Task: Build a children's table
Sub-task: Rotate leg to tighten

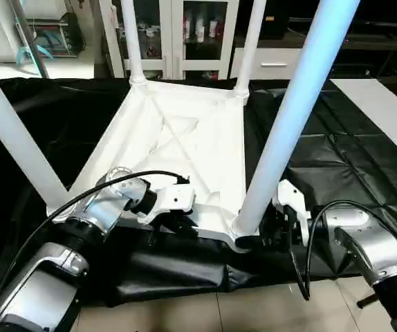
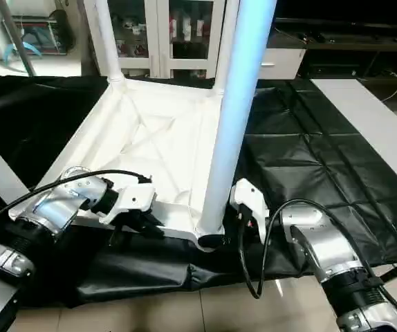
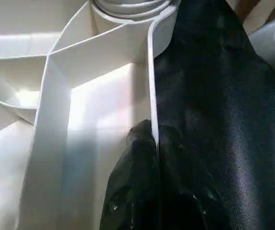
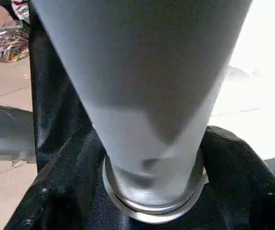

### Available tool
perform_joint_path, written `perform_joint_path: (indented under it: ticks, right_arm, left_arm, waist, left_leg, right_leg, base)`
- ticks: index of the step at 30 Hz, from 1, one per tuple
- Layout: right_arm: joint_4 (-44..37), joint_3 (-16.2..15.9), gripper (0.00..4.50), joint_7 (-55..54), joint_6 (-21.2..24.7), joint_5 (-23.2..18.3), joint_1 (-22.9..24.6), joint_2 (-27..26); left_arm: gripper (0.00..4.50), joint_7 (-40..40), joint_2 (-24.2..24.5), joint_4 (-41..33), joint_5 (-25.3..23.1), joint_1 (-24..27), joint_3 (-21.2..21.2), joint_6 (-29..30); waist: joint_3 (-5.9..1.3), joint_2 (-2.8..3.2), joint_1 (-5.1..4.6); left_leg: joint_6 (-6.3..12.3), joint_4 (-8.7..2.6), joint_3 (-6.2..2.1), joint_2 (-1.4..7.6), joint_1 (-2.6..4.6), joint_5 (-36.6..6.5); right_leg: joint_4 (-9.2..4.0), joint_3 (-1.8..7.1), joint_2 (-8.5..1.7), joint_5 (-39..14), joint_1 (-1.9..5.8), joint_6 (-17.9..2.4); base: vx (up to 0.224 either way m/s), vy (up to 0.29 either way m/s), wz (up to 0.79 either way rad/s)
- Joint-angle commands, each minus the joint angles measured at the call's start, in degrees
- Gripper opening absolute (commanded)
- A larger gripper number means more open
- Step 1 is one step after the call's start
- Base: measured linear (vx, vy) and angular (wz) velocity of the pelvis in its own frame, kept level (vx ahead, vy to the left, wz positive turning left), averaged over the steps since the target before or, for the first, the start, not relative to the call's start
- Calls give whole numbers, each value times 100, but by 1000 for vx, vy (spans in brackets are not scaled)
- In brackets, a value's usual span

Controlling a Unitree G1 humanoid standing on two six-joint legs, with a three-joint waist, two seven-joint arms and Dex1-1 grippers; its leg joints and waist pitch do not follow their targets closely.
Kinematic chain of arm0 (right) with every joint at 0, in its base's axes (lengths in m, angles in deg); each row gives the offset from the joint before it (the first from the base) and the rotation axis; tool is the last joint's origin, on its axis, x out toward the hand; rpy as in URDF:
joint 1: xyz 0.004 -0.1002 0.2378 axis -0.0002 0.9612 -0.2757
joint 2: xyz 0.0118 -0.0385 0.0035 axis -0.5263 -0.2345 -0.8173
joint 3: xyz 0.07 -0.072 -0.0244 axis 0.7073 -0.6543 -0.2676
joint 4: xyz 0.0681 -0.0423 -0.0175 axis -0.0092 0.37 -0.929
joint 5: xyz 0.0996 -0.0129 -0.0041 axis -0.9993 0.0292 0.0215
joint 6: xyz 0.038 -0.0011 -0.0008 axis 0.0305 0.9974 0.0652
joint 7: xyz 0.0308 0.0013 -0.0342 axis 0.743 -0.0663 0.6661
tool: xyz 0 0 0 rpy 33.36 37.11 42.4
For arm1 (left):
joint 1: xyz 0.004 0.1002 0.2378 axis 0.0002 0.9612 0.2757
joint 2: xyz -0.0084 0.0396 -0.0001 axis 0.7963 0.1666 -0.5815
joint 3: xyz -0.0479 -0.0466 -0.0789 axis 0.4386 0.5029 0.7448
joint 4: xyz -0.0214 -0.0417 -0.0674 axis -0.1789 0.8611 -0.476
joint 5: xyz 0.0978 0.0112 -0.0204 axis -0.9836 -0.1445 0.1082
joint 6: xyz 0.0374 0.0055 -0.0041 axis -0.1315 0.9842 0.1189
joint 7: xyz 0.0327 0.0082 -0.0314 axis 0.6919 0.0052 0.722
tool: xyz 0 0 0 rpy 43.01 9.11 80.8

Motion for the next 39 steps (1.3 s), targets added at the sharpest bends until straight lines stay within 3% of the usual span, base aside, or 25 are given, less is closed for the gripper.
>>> perform_joint_path:
  ticks: [1,7,14,18,20,22,23,25,27,28,30,32,34,36,38,39]
  right_arm:
    - [117,-10,300,131,-18,78,-118,91]
    - [210,-50,260,226,-12,103,-177,83]
    - [251,-61,254,375,38,114,-141,77]
    - [397,105,252,10,19,117,-149,-86]
    - [986,343,252,-1187,-140,465,-325,-420]
    - [1363,592,251,-1982,-115,508,-447,-695]
    - [1607,861,250,-2672,3,430,-531,-978]
    - [1799,1105,245,-3444,47,393,-592,-1276]
    - [1941,1302,240,-4050,14,305,-635,-1617]
    - [2026,1390,240,-4388,-29,271,-675,-1825]
    - [2277,1554,236,-5171,-277,315,-807,-2196]
    - [2564,1693,234,-5793,-496,346,-972,-2507]
    - [2879,1813,220,-6408,-817,355,-1176,-2900]
    - [3011,1721,211,-6385,-1108,435,-1278,-3085]
    - [3072,1685,209,-6240,-1273,437,-1328,-3200]
    - [3094,1709,204,-6208,-1319,413,-1344,-3249]
  left_arm:
    - [0,-171,-6,232,-393,276,-542,64]
    - [0,-167,4,231,-414,274,-558,72]
    - [0,-187,19,198,-430,308,-577,132]
    - [0,-62,-13,247,-432,311,-533,202]
    - [0,423,-174,427,-408,246,-345,389]
    - [0,1035,-436,615,-285,148,-59,596]
    - [0,1709,-679,843,-225,15,180,703]
    - [0,2286,-880,1052,-212,-122,343,880]
    - [0,3074,-1143,1283,-132,-292,605,1140]
    - [0,3535,-1272,1391,-124,-384,714,1246]
    - [0,4294,-1478,1596,-139,-550,874,1322]
    - [0,4874,-1644,1778,-187,-675,995,1201]
    - [0,5374,-1838,1930,-211,-769,1095,1030]
    - [0,5504,-1910,1994,-239,-802,1084,950]
    - [0,5498,-1924,2026,-283,-813,1032,913]
    - [0,5499,-1925,2043,-300,-819,1007,898]
  waist:
    - [-297,-29,6]
    - [-303,-32,14]
    - [-305,-36,25]
    - [-302,-37,22]
    - [-257,-19,-13]
    - [-215,-40,-106]
    - [-210,-50,-210]
    - [-236,-59,-269]
    - [-206,-60,-343]
    - [-222,-52,-360]
    - [-231,-27,-386]
    - [-218,-8,-435]
    - [-231,35,-461]
    - [-244,6,-464]
    - [-243,-34,-436]
    - [-260,-18,-415]
  left_leg:
    - [368,-369,-6,128,14,-1067]
    - [371,-363,-5,132,19,-1060]
    - [372,-358,-2,134,23,-1051]
    - [373,-358,0,127,19,-1031]
    - [262,-399,-5,129,9,-1381]
    - [-4,-439,-50,90,30,-1972]
    - [-185,-456,-132,73,28,-2397]
    - [-208,-447,-171,60,40,-2510]
    - [-178,-450,-191,48,43,-2776]
    - [-145,-423,-197,29,93,-2867]
    - [-79,-417,-207,20,113,-2832]
    - [-33,-465,-233,30,11,-2712]
    - [-17,-468,-241,28,31,-2750]
    - [43,-474,-232,24,5,-2646]
    - [165,-464,-191,11,17,-2520]
    - [245,-473,-186,19,-4,-2326]
  right_leg:
    - [-239,113,-116,-796,255,-1452]
    - [-229,108,-117,-771,262,-1489]
    - [-227,110,-119,-784,261,-1496]
    - [-229,108,-117,-789,256,-1498]
    - [-296,106,-124,-1291,224,-1406]
    - [-405,89,-135,-2335,182,-1105]
    - [-471,41,-133,-3202,185,-707]
    - [-537,23,-154,-3397,161,-546]
    - [-574,-25,-110,-3528,119,-447]
    - [-620,-49,-122,-3648,88,-407]
    - [-665,-76,-126,-3630,75,-439]
    - [-647,-109,-122,-3322,143,-493]
    - [-660,-125,-148,-3193,141,-562]
    - [-651,-134,-147,-2908,170,-652]
    - [-635,-98,-151,-2709,154,-749]
    - [-591,-74,-166,-2479,180,-844]
  base:
    - [0,0,0]
    - [0,0,0]
    - [0,0,0]
    - [0,0,0]
    - [0,0,0]
    - [-30,-1,-3]
    - [-81,15,-12]
    - [-74,20,-12]
    - [-55,23,-10]
    - [-52,15,-5]
    - [0,0,0]
    - [0,0,0]
    - [0,0,0]
    - [0,0,0]
    - [0,0,0]
    - [0,0,0]
